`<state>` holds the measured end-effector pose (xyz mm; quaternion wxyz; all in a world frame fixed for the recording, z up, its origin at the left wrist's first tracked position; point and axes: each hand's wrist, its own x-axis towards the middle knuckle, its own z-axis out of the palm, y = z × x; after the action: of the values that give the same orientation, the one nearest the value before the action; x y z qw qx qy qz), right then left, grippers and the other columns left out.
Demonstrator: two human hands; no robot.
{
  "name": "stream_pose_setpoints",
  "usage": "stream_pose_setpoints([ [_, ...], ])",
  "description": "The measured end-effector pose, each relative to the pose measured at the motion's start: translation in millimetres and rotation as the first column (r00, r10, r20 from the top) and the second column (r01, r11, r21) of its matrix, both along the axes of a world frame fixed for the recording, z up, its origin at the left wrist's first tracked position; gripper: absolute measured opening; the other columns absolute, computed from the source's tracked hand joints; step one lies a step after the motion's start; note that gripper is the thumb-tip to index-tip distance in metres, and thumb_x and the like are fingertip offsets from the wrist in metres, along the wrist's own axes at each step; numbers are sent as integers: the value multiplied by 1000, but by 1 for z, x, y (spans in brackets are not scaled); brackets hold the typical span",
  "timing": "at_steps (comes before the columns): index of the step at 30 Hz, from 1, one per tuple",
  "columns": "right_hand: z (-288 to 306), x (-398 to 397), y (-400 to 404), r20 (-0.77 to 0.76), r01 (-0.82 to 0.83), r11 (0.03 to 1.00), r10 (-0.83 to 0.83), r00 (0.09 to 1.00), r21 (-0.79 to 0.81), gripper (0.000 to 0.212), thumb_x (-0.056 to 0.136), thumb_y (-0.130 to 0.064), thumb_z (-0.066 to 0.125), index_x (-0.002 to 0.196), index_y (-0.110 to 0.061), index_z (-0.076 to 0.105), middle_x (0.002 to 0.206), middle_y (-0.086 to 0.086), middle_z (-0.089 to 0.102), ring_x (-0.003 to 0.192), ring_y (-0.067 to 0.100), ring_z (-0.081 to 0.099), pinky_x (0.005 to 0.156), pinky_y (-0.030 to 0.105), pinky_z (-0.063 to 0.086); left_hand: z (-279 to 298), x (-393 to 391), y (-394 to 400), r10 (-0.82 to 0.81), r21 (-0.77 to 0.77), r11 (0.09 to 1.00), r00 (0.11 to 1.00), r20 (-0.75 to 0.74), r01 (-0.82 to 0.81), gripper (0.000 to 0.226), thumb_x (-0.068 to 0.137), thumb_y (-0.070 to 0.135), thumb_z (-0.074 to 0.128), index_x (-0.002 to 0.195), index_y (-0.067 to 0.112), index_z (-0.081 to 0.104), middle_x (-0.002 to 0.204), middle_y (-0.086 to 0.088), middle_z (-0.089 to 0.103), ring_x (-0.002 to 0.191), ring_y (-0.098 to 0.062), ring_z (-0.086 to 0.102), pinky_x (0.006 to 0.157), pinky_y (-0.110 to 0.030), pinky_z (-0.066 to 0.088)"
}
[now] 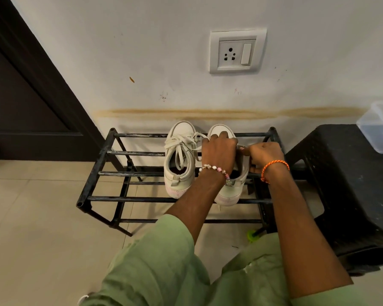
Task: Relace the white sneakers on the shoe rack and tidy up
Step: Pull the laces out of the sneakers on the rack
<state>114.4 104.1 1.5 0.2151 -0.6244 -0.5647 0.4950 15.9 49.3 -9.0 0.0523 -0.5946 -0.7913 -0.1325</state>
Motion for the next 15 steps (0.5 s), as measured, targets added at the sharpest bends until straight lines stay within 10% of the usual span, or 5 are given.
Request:
stream_pose_setpoints([
  [6, 3, -3, -4, -4, 21, 1000, -21, 1000, 5, 20, 69, -25, 79, 59, -14, 65, 81, 14, 71, 87, 33, 66, 82, 52, 54, -7, -1, -3, 105, 167, 968, 905, 413, -188, 20, 91, 22, 53, 97, 6, 65, 103, -9, 59, 88, -27, 58, 70, -34, 44],
  [8, 3, -3, -4, 2, 16, 1000, -16, 1000, 19, 19, 71, -23, 79, 62, -13, 66, 84, 16, 71, 88, 34, 66, 82, 52, 54, -7, -5, -4, 247, 128, 864, 632, 734, -486, 14, 88, 20, 57, 90, 8, 64, 97, -9, 63, 87, -25, 61, 71, -29, 44],
  [11, 3, -1, -5, -5, 13, 1000, -13, 1000, 17, 17, 71, -23, 79, 66, -11, 68, 83, 17, 71, 87, 35, 67, 81, 53, 54, -5, -19, 4, 250, -236, 716, -74, 965, -657, 17, 85, 17, 59, 72, 8, 56, 92, -16, 69, 86, -31, 67, 80, -40, 56],
  [13, 3, 0, -5, -18, 25, 1000, -25, 1000, 14, 18, 71, -23, 79, 61, -15, 66, 80, 14, 70, 85, 33, 67, 80, 52, 55, -5, -24, 9, 233, -324, 732, -227, 946, -599, 14, 87, 13, 56, 76, 5, 55, 98, -20, 68, 87, -33, 67, 82, -46, 56],
  [15, 3, -1, -5, -32, 42, 999, -42, 999, 10, 20, 70, -22, 79, 59, -15, 65, 78, 14, 70, 85, 33, 67, 79, 52, 55, 0, -25, 10, 297, -341, 763, -171, 940, -550, 14, 87, 11, 54, 95, 0, 58, 104, -20, 67, 92, -33, 67, 84, -44, 56],
])
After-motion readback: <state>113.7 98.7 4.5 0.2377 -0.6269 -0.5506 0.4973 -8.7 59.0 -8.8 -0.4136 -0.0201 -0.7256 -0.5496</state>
